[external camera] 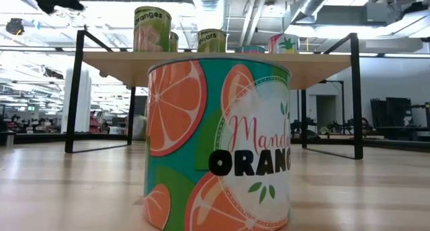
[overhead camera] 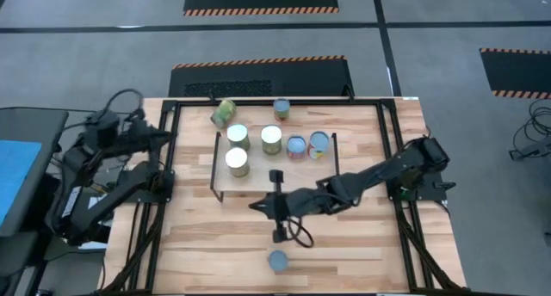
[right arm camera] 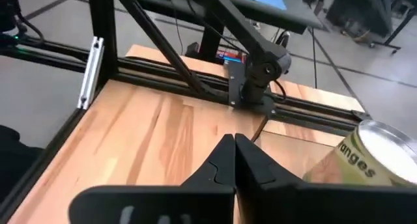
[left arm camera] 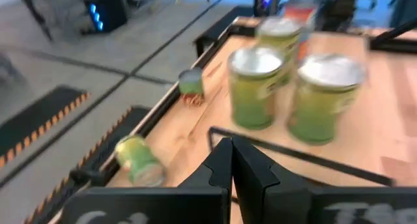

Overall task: Pick and place cans onto a shelf
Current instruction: Put the canned pears on the shelf

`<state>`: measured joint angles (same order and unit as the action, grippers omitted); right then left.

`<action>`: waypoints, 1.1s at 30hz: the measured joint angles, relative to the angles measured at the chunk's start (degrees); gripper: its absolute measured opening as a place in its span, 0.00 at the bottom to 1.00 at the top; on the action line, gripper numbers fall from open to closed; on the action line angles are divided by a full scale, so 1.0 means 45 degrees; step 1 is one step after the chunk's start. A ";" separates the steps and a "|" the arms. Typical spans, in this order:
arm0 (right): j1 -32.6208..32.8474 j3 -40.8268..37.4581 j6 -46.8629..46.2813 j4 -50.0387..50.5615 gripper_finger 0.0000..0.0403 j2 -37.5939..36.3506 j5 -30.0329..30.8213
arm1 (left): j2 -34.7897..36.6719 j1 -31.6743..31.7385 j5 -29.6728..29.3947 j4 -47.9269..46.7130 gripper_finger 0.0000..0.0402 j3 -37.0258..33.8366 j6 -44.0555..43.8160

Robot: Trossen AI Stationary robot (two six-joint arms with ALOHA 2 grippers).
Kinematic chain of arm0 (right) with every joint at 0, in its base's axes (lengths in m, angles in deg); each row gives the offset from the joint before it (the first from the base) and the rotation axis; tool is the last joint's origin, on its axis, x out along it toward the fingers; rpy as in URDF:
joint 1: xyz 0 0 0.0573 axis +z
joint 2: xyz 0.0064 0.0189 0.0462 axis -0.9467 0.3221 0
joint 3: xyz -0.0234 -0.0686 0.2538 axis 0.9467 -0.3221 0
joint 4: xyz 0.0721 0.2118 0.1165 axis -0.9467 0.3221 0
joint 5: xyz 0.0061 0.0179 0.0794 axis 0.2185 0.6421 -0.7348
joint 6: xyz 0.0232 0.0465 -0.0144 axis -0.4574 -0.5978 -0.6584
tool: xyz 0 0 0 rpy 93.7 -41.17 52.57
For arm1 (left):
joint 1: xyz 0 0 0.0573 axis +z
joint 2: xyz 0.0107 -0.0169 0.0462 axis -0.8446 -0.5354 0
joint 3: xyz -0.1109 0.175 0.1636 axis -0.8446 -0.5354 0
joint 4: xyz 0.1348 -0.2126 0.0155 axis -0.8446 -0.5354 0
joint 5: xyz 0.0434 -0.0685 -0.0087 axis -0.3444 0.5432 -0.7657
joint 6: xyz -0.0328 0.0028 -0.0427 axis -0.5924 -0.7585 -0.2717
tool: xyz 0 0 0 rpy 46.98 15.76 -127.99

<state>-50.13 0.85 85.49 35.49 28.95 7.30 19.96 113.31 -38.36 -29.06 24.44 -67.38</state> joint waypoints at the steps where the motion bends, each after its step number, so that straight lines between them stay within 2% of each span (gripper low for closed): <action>1: 0.0132 -0.0222 0.0002 -0.0086 0.04 -0.0134 0.0208 | -0.0205 0.0000 -0.0181 0.0326 0.00 -0.0325 -0.0024; 5: 0.0721 -0.0604 0.0020 0.0180 0.03 -0.0489 0.1031 | -0.1479 -0.0096 -0.0871 0.1880 0.00 -0.1258 -0.0342; 11: 0.1364 -0.0591 0.0364 0.0265 0.02 -0.0996 0.1558 | -0.4040 -0.0490 -0.2265 0.3316 0.00 -0.1371 -0.0360; 16: 0.1670 -0.0594 0.0386 0.0618 0.03 -0.1001 0.1648 | -0.6048 -0.0529 -0.4438 0.3972 0.00 -0.1371 0.0075; 21: 0.1920 -0.0594 0.0384 0.0918 0.02 -0.1001 0.1699 | -0.7809 -0.0465 -0.5644 0.4972 0.00 -0.1371 -0.0080; 31: 0.2157 -0.0594 0.0295 0.1234 0.03 -0.0996 0.2049 | -1.0470 0.0501 -0.4958 0.6877 0.11 -0.1366 -0.0480; 33: 0.2153 -0.0594 0.0193 0.1371 0.03 -0.0996 0.2058 | -1.0701 0.0846 -0.4389 0.7230 0.11 -0.1366 -0.0757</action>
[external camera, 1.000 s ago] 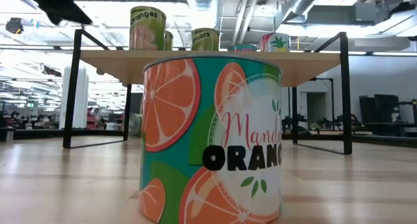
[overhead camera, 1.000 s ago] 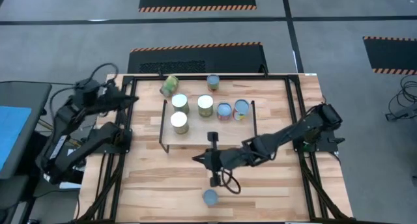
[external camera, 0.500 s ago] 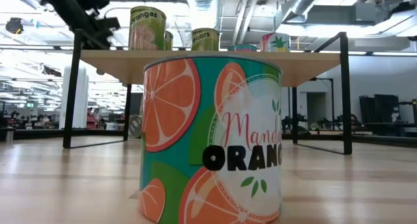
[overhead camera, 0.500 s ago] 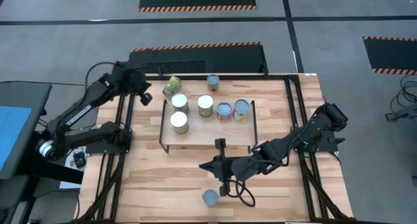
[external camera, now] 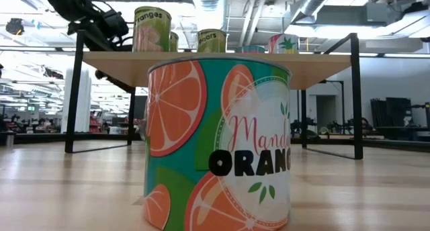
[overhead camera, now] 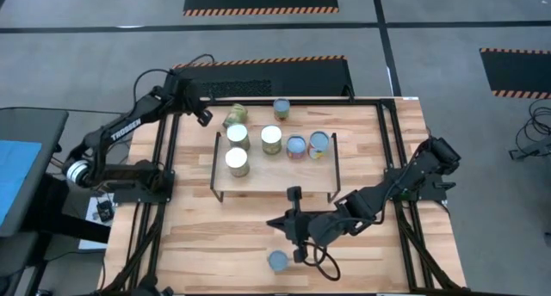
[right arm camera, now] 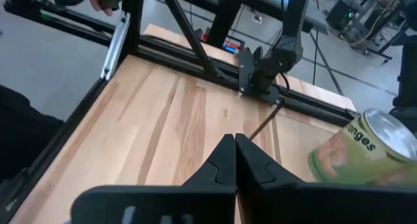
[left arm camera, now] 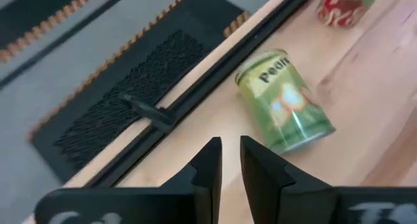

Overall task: Pick and place cans onto a shelf
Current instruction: Put the canned pears on the shelf

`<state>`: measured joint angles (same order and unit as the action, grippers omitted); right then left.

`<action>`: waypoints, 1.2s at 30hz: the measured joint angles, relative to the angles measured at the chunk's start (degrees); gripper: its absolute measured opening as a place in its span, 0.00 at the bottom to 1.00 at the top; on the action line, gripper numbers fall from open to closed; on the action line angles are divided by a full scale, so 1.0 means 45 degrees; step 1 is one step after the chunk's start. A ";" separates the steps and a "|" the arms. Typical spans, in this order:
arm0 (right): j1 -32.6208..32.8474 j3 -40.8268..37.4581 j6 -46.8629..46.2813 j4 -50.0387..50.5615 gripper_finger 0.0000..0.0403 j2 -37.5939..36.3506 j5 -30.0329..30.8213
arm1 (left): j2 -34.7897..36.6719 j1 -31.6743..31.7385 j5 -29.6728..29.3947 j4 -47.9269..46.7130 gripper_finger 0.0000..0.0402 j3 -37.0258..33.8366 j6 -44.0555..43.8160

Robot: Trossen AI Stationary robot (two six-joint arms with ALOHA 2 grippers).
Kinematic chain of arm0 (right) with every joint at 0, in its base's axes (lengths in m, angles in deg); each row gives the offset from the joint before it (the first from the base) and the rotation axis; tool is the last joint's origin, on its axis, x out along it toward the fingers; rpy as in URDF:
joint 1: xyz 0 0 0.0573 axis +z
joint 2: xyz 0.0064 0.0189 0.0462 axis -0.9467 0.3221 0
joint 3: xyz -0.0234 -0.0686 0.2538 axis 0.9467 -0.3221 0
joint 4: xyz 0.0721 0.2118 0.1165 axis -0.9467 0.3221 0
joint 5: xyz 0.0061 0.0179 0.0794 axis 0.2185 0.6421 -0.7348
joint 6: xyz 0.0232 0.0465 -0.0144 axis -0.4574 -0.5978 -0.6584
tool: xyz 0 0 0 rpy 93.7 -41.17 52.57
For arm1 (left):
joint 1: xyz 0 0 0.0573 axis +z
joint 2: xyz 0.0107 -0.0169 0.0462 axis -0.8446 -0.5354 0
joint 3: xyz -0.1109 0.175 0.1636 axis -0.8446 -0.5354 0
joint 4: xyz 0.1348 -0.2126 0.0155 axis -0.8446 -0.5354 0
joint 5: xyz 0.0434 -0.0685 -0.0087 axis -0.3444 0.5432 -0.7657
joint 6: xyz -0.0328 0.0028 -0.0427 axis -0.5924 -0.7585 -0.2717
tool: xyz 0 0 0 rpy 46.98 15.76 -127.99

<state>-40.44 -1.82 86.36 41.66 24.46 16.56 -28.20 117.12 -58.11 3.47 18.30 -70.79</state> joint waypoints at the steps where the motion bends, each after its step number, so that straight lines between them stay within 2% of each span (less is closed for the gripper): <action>1: 0.0002 0.0000 -0.0074 0.0137 0.03 0.0000 0.0017 | -0.0117 0.0191 0.0408 0.0140 0.11 0.0000 -0.0145; 6: 0.0200 0.0000 -0.0599 0.1245 0.02 0.0000 0.0061 | -0.0731 0.0962 0.1665 0.0991 0.02 0.0000 -0.0484; 8: 0.0342 -0.0160 -0.1047 0.1396 0.02 -0.0003 0.0362 | -0.1042 0.1118 0.2066 0.1386 0.01 0.0000 -0.0558; 12: 0.0721 -0.1334 -0.1461 0.0586 0.02 0.0008 0.0893 | -0.1640 0.1155 0.2728 0.1608 0.00 0.0318 -0.0623; 17: 0.1301 -0.2731 -0.2731 -0.0451 0.01 -0.0334 0.1326 | -0.1584 0.1062 0.2732 0.1594 0.00 0.0593 -0.0213; 24: 0.2311 -0.3923 -0.3598 -0.0957 0.01 -0.0517 0.2911 | -0.0541 0.1019 0.2928 0.1853 0.00 0.0593 -0.0309; 28: 0.2541 -0.4559 -0.3128 -0.2232 0.01 -0.0761 0.3012 | 0.0252 0.0602 0.3324 0.2187 0.00 0.0588 -0.0442; 33: 0.2075 -0.5880 -0.2706 -0.4138 0.01 -0.0860 0.2223 | 0.1821 -0.0064 0.3268 0.2963 0.00 -0.0027 -0.0476; 36: 0.1735 -0.6755 -0.1656 -0.6196 0.01 -0.1052 0.0926 | 0.2909 -0.0397 0.3277 0.3405 0.00 -0.0597 -0.0727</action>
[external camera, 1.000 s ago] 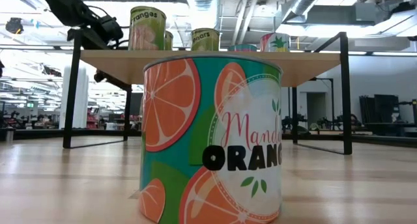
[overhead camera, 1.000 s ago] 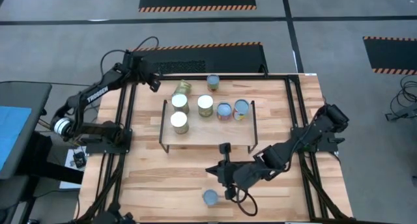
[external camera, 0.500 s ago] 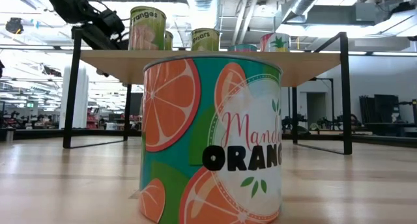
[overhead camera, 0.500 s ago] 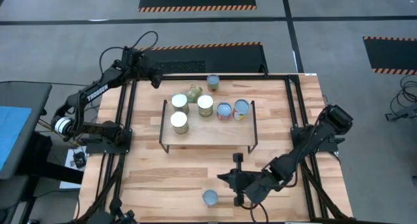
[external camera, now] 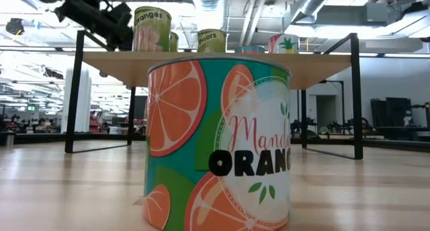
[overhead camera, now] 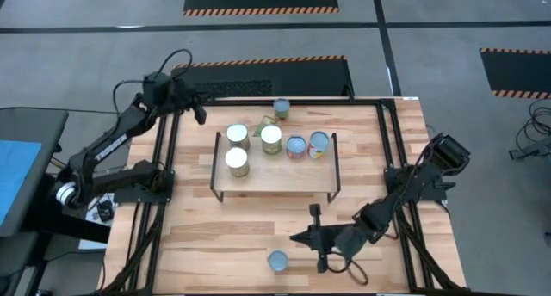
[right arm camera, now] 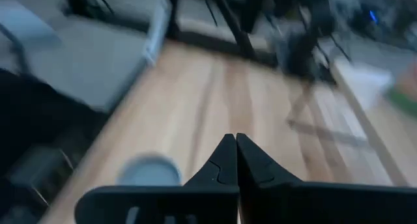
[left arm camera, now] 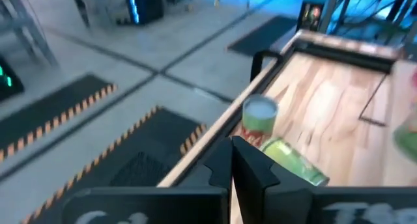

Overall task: Pick and place cans onto a shelf
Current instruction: Put the canned pears on the shelf

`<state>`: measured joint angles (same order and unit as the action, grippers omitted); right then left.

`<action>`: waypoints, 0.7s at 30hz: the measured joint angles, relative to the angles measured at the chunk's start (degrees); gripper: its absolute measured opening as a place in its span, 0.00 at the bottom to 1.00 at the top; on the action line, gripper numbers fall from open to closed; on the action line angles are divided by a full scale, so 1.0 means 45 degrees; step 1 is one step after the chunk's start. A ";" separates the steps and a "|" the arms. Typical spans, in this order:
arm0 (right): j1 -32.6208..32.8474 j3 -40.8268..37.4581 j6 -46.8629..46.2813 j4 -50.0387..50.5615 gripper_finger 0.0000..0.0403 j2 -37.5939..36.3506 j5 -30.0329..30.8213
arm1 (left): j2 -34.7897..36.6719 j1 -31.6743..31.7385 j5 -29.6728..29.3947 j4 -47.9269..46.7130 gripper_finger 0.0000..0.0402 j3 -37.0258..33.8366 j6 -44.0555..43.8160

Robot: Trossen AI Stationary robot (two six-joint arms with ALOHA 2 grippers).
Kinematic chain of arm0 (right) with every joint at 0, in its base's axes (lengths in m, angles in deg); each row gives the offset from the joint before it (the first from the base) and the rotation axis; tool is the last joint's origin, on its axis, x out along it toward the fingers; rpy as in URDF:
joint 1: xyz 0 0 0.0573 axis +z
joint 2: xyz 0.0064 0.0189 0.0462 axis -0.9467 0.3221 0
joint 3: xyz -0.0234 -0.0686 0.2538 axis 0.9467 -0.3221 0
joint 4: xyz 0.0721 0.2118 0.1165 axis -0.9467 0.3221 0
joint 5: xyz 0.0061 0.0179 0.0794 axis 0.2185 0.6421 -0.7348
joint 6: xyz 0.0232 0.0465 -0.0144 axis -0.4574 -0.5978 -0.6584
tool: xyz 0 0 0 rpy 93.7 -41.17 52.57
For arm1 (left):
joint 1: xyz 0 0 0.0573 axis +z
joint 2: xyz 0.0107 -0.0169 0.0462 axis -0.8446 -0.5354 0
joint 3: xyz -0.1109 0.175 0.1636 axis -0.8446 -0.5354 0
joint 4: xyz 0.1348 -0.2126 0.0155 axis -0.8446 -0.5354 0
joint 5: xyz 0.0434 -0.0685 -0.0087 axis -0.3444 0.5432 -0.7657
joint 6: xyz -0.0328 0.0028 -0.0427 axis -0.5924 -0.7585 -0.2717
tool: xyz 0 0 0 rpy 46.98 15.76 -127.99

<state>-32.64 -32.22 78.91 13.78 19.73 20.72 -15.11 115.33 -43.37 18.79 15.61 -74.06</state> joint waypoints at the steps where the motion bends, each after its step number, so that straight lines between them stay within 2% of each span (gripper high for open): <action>1: -0.0130 -0.0228 0.0380 -0.0742 0.01 -0.0135 -0.0378 | 0.0338 -0.0119 -0.0006 0.0205 0.00 -0.0190 -0.0018; 6: -0.0525 -0.1207 0.2095 -0.2438 0.01 -0.1308 -0.1699 | 0.2059 -0.0751 -0.0047 0.0592 0.00 -0.0963 -0.0436; 10: -0.0824 -0.1594 0.3268 -0.2381 0.01 -0.2838 -0.2366 | 0.3333 -0.1290 -0.0087 0.0568 0.00 -0.1321 -0.0560; 15: -0.1849 -0.1776 0.4468 -0.0640 0.01 -0.5127 -0.3377 | 0.4564 -0.1852 -0.0539 0.0522 0.00 -0.1433 -0.0663; 21: -0.4584 -0.1754 0.4827 0.2124 0.01 -0.8173 -0.4225 | 0.4856 -0.2208 -0.0627 0.0046 0.00 -0.1433 -0.1112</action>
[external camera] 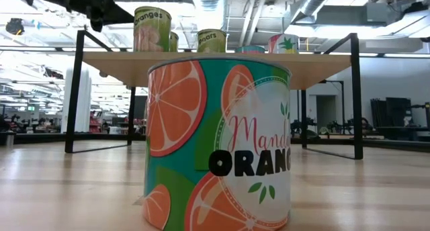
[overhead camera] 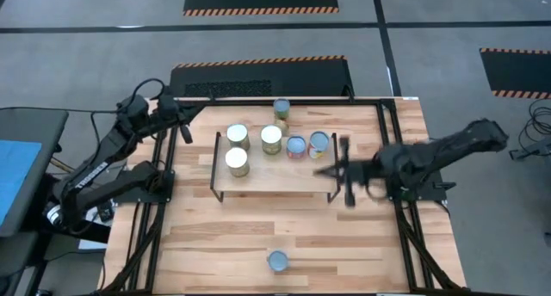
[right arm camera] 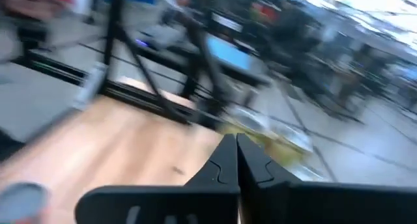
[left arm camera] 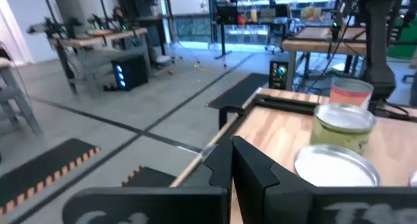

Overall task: Pick and place cans onto a shelf
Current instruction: Put the canned pears on the shelf

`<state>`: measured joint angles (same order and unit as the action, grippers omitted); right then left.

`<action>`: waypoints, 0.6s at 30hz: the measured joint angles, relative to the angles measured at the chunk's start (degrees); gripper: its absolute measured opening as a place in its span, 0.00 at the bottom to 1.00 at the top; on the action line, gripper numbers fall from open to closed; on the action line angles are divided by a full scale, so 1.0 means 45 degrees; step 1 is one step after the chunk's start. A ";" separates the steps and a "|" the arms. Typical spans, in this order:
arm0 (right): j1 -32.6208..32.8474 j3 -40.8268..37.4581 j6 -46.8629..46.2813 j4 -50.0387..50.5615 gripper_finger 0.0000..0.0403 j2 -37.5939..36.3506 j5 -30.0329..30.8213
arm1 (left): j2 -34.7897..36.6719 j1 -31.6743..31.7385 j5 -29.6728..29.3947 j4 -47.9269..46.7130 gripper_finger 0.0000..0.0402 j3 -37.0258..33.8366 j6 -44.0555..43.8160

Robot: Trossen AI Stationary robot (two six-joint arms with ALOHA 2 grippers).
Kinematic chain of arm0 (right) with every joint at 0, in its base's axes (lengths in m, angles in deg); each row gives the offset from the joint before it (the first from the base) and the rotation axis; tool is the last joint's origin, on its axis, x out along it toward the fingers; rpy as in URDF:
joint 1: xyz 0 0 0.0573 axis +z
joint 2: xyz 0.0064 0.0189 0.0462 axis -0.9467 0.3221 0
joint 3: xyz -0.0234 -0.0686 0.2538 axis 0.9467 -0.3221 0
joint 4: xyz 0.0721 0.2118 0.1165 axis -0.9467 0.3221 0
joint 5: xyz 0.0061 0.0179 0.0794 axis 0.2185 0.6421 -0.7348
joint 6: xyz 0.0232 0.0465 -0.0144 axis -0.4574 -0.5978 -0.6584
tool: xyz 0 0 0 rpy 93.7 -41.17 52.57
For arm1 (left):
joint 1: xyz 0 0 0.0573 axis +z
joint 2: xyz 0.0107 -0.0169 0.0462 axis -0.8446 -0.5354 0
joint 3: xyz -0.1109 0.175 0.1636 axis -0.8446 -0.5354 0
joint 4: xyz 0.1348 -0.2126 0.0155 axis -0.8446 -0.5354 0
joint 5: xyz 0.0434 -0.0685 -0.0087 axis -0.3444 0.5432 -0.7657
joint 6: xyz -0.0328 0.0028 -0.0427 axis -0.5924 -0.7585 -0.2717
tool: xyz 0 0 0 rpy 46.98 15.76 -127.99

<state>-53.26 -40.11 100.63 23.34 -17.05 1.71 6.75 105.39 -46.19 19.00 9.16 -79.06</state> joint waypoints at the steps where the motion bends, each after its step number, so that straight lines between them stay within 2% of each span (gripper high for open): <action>1: -0.0591 0.0004 0.0000 0.0499 0.01 -0.0440 -0.0090 | -0.0062 -0.0065 -0.0003 -0.0091 0.00 -0.0002 -0.0006; 7: -0.4806 -0.0001 0.0097 0.2340 0.01 -0.2337 -0.0249 | -0.0477 -0.0620 -0.0014 -0.0190 0.00 -0.0010 0.0018; 9: -0.6548 0.0008 0.0090 0.2607 0.01 -0.2604 -0.0945 | -0.0576 -0.0828 -0.0021 -0.0188 0.00 -0.0010 0.0026; 13: -1.0796 0.0004 -0.0552 0.2997 0.01 -0.2586 -0.3839 | -0.0739 -0.1233 -0.0043 -0.0146 0.00 -0.0010 0.0023; 16: -1.3902 0.0004 -0.1585 0.3002 0.01 -0.1809 -0.6626 | -0.0754 -0.1530 -0.0344 -0.0091 0.00 -0.0010 0.0023; 18: -1.5424 -0.0003 -0.1995 0.3232 0.01 -0.1116 -0.7909 | -0.0748 -0.1711 -0.0576 -0.0037 0.00 -0.0010 0.0024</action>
<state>-122.67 -40.12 91.65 37.89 -22.07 -33.88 3.38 97.69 -48.78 18.83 9.12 -78.95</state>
